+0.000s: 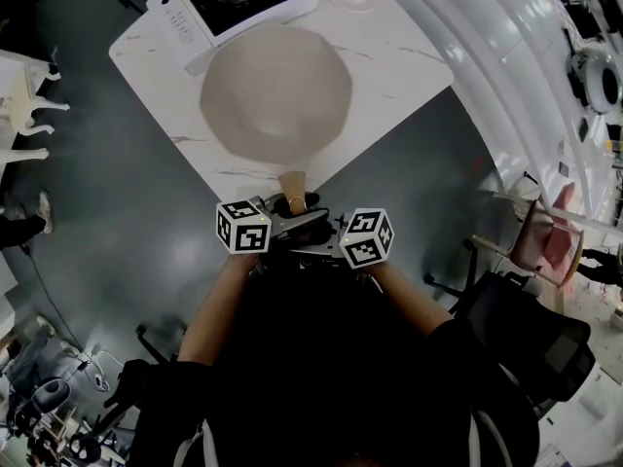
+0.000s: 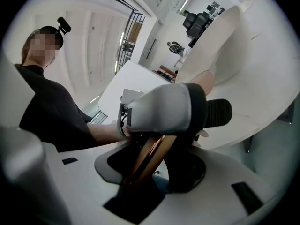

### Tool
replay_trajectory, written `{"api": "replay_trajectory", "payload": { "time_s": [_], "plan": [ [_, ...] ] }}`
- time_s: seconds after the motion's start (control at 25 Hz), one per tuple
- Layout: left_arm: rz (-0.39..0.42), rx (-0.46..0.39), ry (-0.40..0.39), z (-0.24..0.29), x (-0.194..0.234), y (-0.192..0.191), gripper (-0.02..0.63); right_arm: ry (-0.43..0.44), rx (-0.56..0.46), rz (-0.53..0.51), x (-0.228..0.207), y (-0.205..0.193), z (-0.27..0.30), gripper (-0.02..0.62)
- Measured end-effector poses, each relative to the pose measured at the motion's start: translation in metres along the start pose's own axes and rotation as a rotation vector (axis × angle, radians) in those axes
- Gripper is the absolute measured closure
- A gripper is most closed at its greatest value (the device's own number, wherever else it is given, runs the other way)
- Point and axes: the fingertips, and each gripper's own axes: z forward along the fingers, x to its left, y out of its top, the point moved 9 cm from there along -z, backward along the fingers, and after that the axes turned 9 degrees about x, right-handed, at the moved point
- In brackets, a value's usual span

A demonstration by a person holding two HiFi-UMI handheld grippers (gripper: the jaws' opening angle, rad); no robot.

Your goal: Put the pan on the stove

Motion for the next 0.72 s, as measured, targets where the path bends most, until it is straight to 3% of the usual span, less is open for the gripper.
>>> {"api": "replay_trajectory", "payload": {
  "time_s": [0.72],
  "plan": [
    [0.014, 0.011, 0.023, -0.002, -0.026, 0.005, 0.391, 0.04, -0.072, -0.032, 0.022, 0.002, -0.007, 0.402]
  ]
}}
